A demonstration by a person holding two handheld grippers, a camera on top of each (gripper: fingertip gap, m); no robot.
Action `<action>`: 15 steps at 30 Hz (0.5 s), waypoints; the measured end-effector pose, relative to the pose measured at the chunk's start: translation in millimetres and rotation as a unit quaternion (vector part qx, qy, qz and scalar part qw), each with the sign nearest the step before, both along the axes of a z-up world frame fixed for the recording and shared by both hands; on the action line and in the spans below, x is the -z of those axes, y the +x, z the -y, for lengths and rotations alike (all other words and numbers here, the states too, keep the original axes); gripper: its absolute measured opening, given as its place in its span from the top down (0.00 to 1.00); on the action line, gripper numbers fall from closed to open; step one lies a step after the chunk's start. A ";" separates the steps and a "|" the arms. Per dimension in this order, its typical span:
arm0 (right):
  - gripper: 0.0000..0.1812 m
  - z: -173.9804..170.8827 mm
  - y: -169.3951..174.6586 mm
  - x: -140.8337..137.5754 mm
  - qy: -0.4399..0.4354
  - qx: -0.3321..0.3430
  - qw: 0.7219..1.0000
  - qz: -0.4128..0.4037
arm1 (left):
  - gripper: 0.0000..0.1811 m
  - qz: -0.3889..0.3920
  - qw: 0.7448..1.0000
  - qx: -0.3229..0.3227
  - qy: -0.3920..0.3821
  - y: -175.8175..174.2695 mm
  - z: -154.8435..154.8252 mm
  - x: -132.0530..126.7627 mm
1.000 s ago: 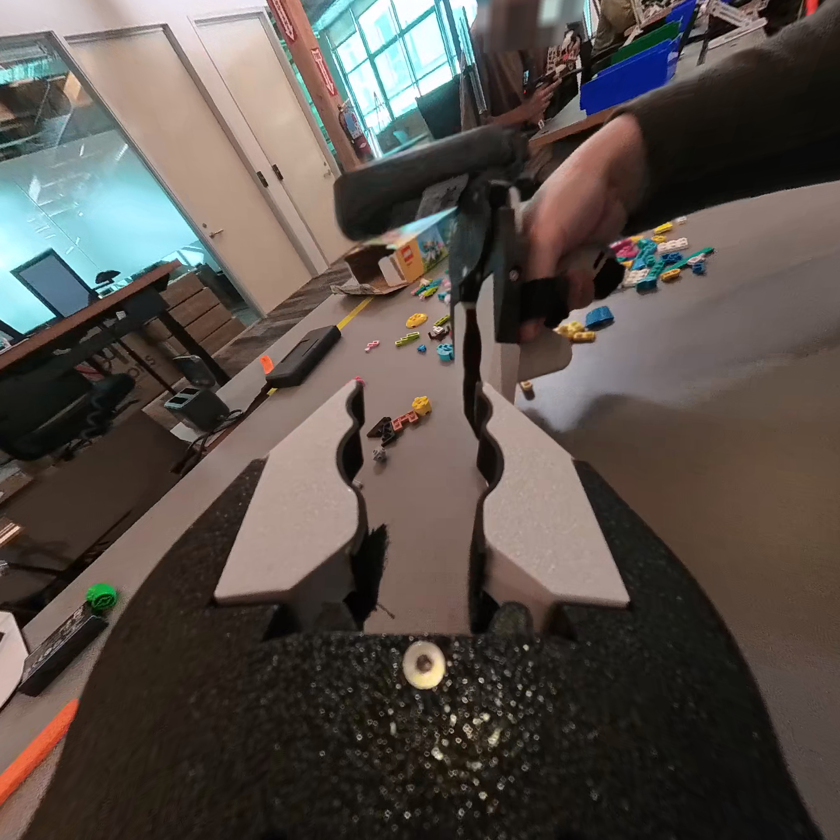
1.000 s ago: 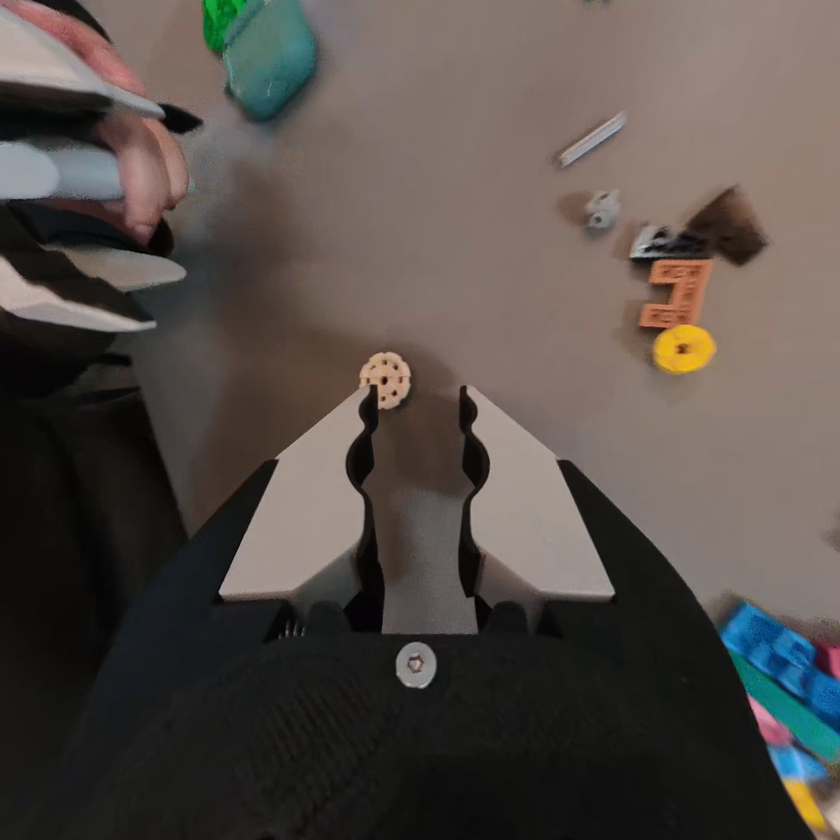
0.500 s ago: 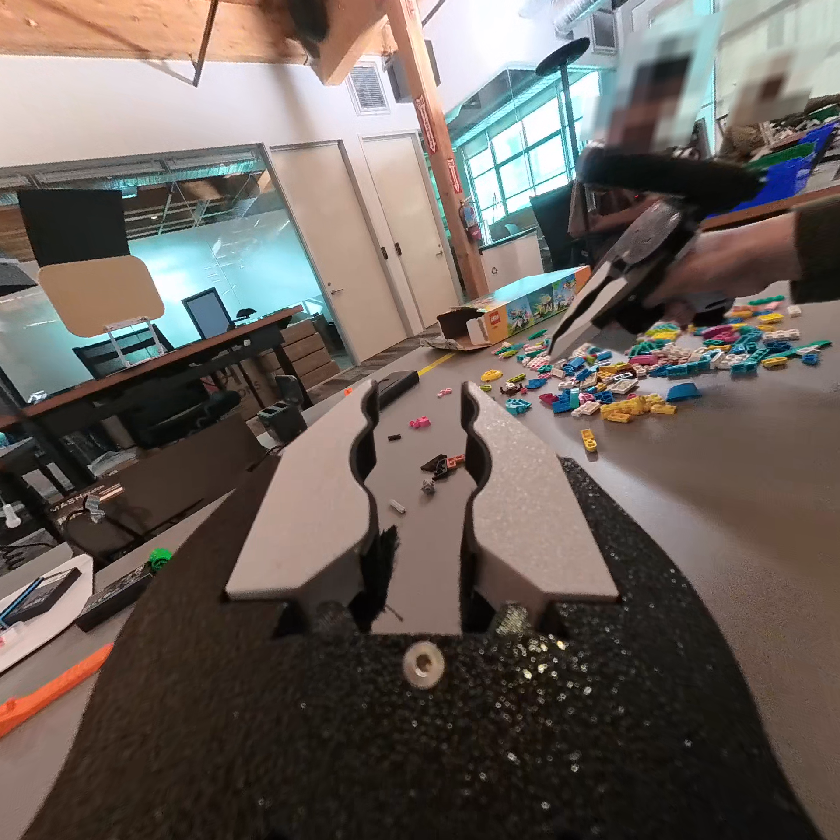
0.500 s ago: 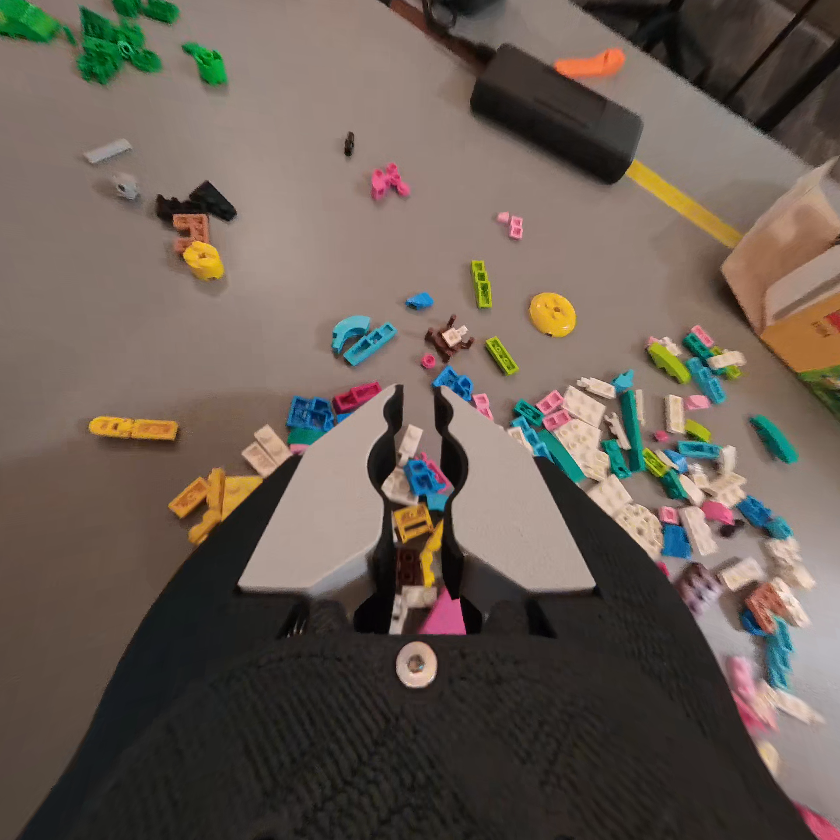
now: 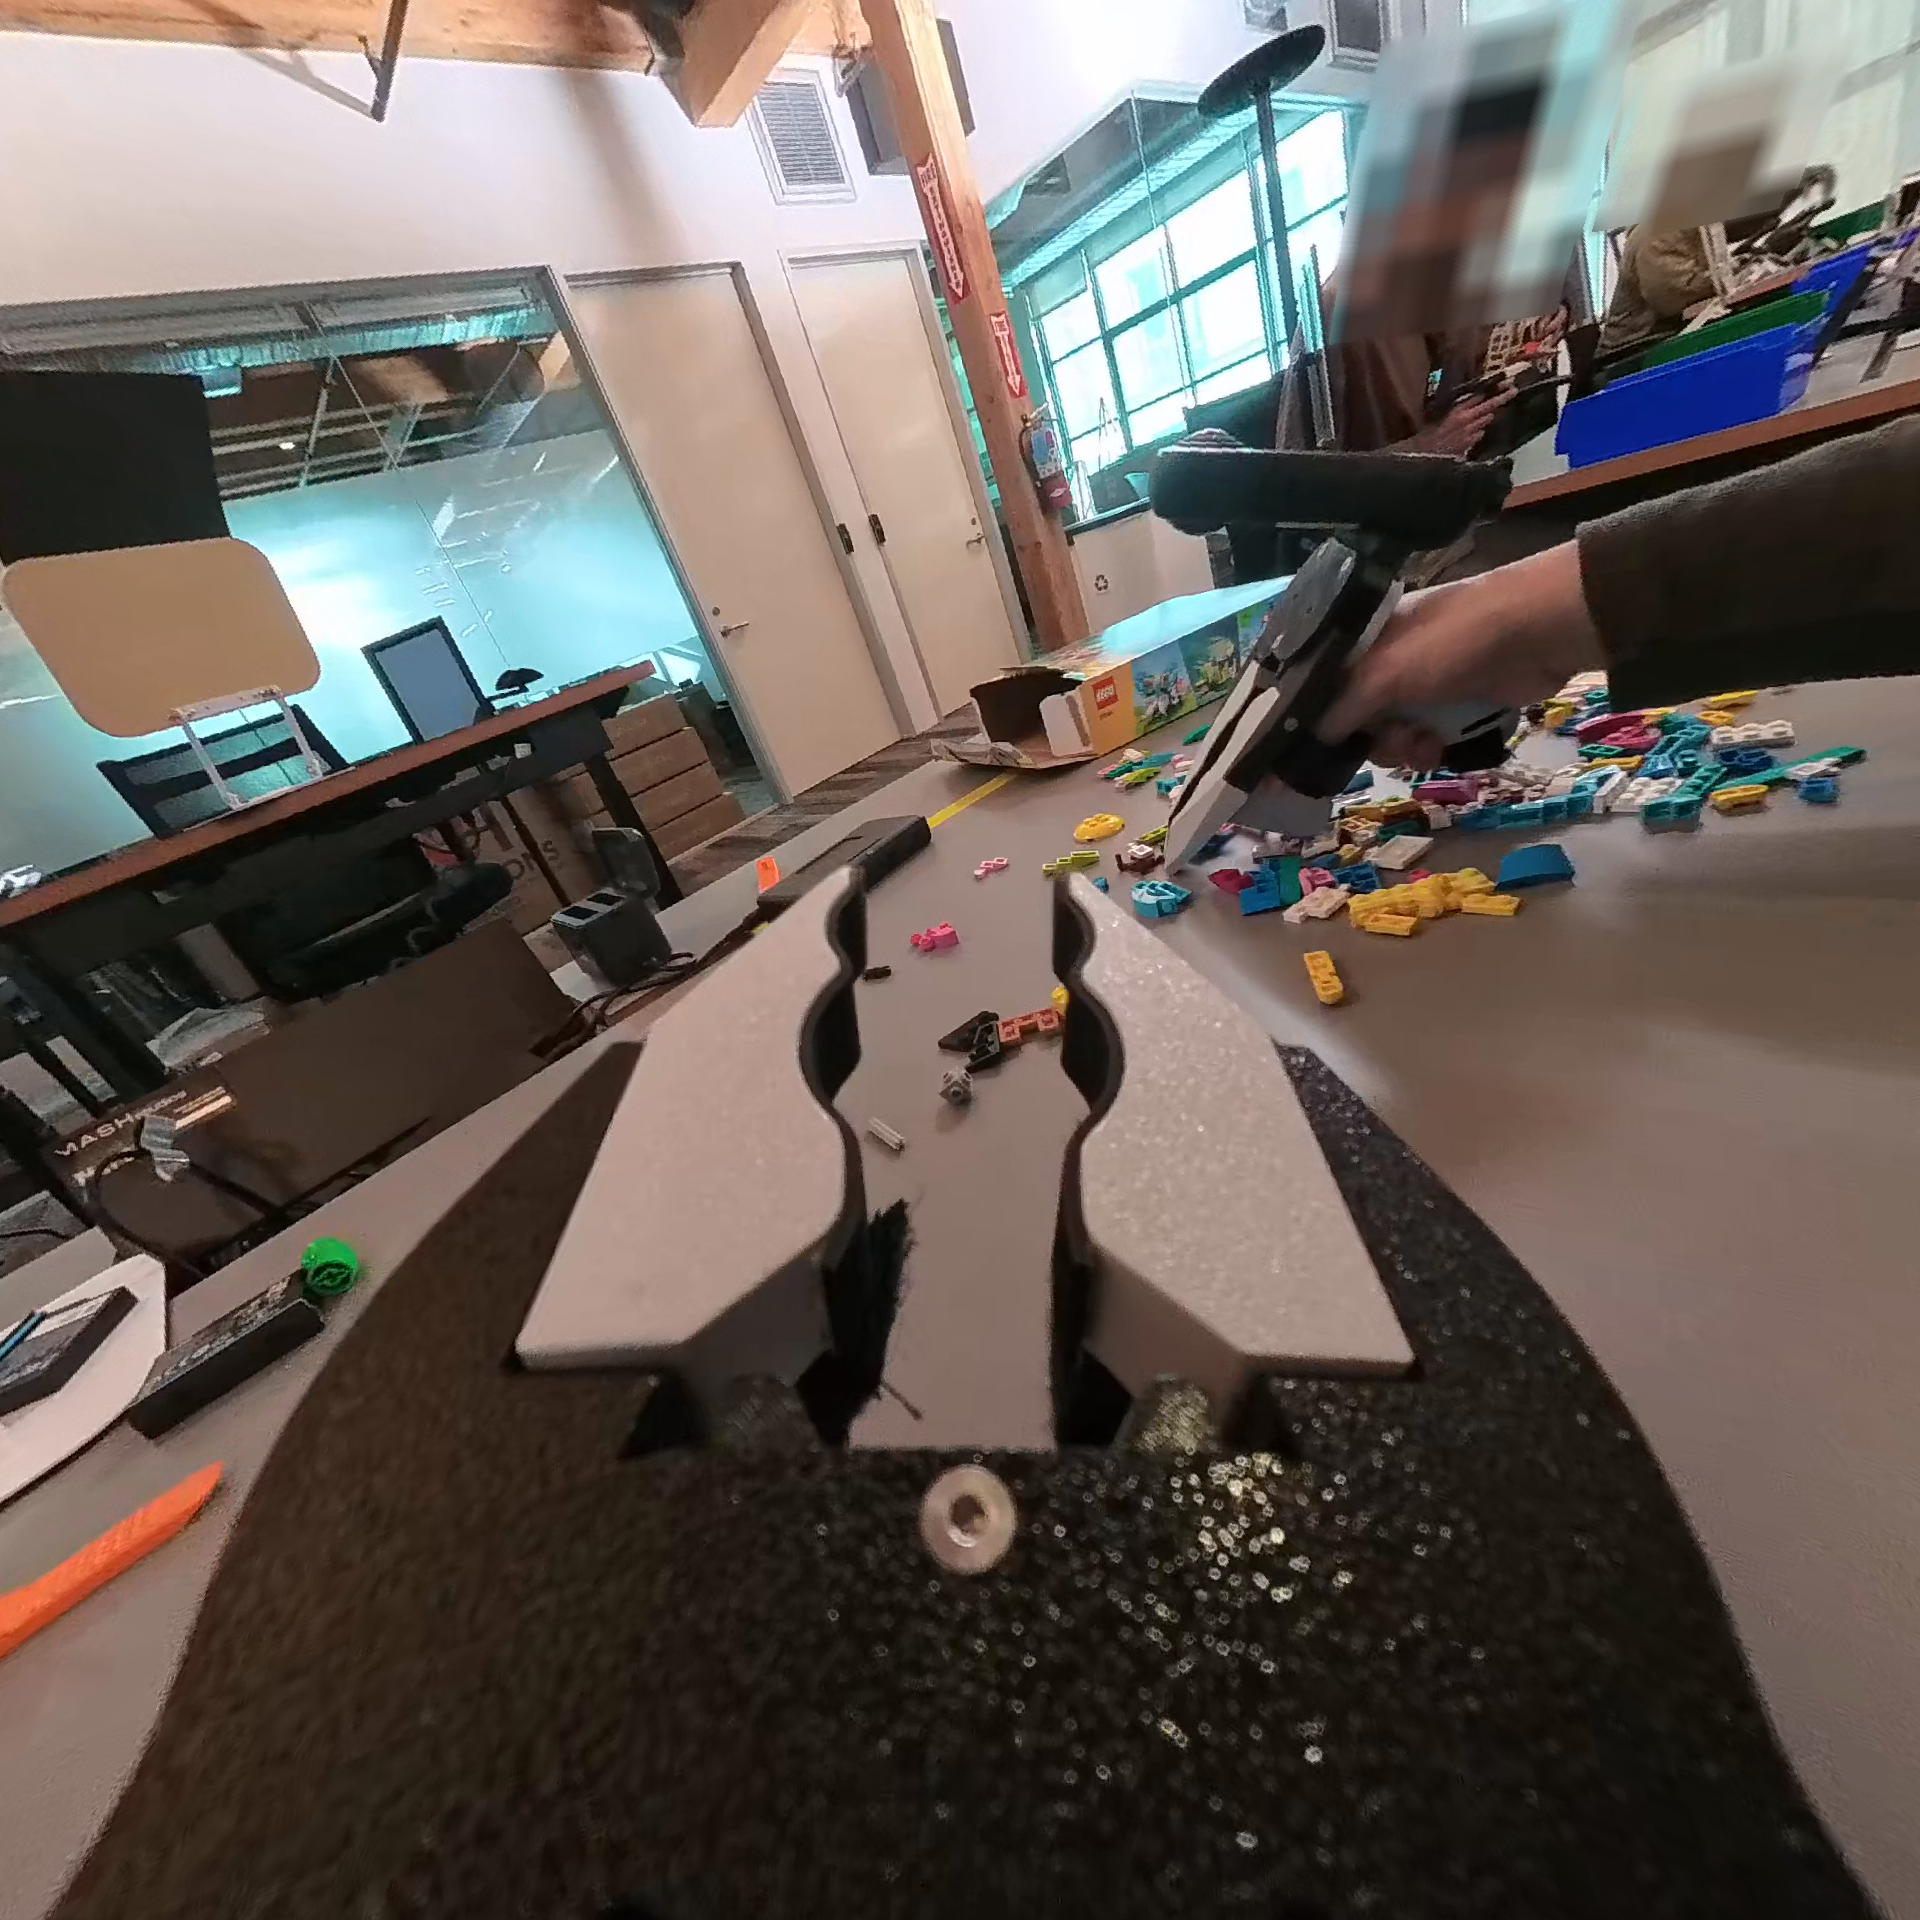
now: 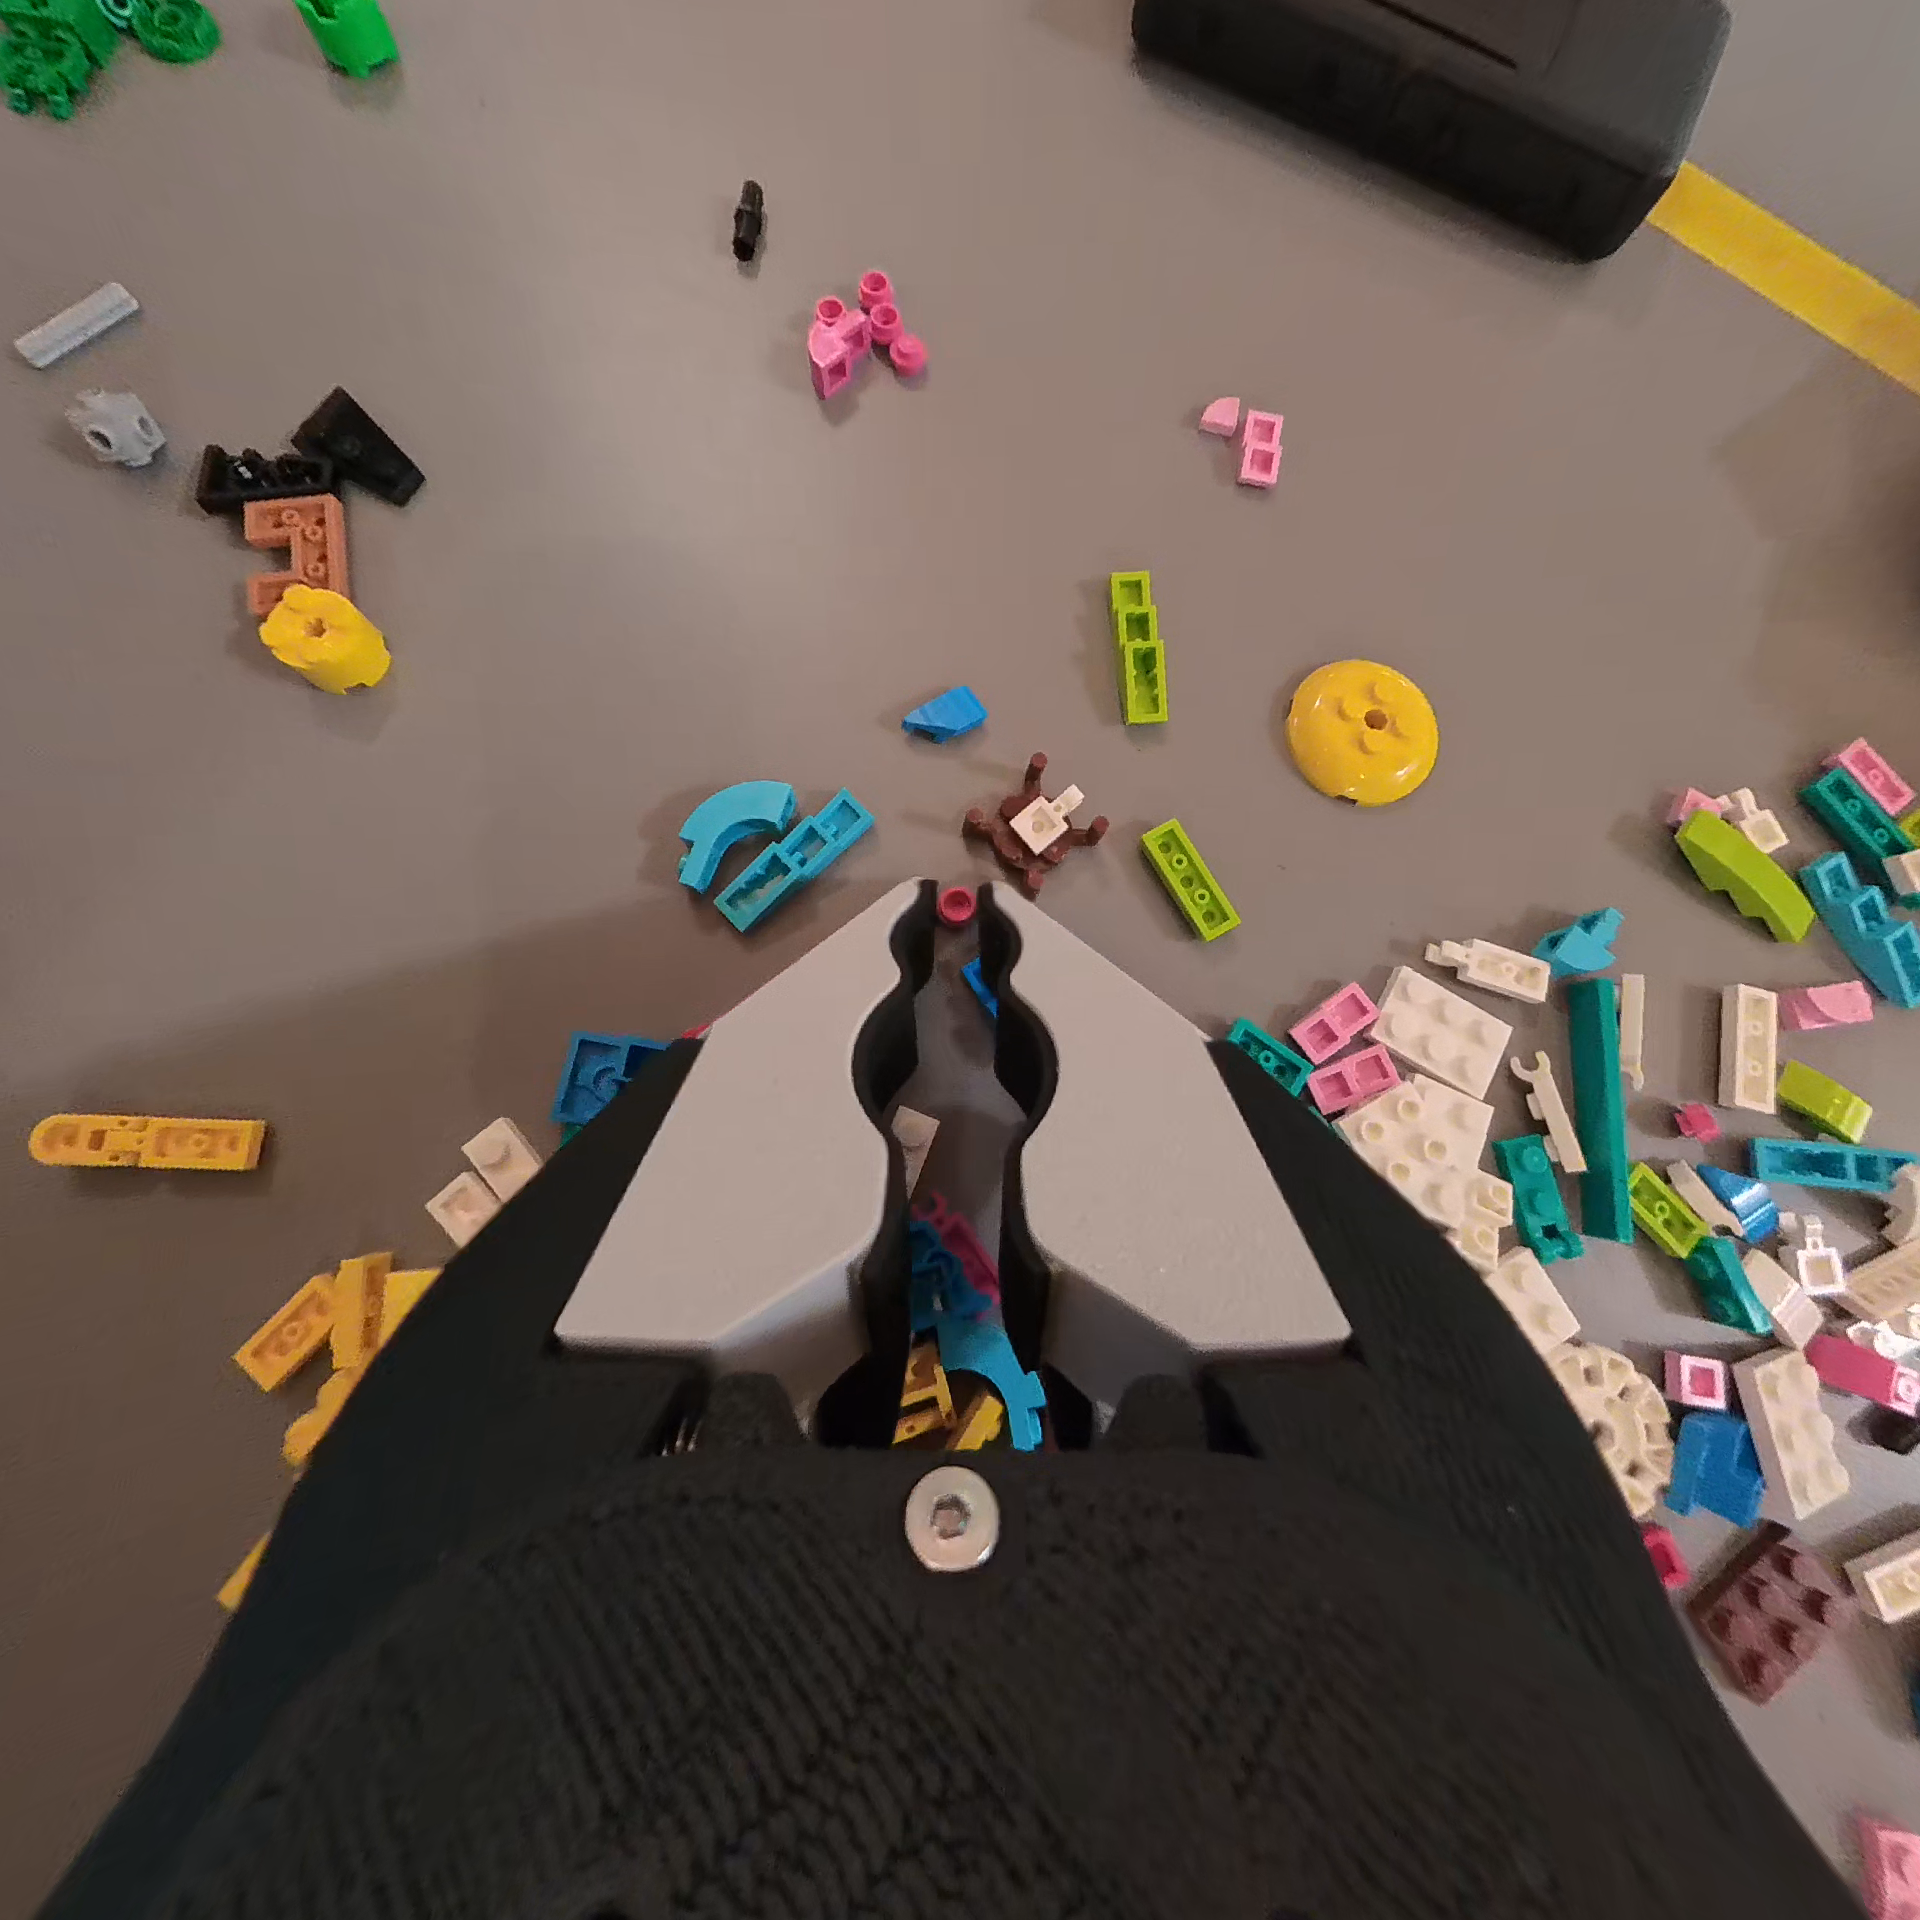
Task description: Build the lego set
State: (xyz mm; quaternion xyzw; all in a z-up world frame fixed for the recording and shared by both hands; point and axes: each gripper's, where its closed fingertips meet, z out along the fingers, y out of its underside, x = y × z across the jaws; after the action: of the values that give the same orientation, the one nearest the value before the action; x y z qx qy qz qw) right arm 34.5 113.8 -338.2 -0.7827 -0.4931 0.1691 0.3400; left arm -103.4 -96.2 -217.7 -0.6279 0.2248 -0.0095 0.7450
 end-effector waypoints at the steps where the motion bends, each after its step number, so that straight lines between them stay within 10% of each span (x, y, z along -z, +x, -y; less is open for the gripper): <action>1: 0.96 0.0 0.2 -0.2 0.010 -0.007 1.000 0.006 | 0.82 -0.001 1.000 0.001 -0.001 0.2 -0.3 0.7; 15: 0.96 62.9 -67.3 -64.8 0.157 -0.145 0.975 -0.067 | 0.82 0.002 1.000 0.000 -0.009 -1.7 -3.5 5.6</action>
State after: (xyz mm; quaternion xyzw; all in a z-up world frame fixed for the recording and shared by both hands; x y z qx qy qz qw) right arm -32.8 50.8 -273.4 -0.6267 -0.5980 0.1891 0.4624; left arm -105.1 -92.8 -223.3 -0.6343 0.2233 -0.0130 0.7400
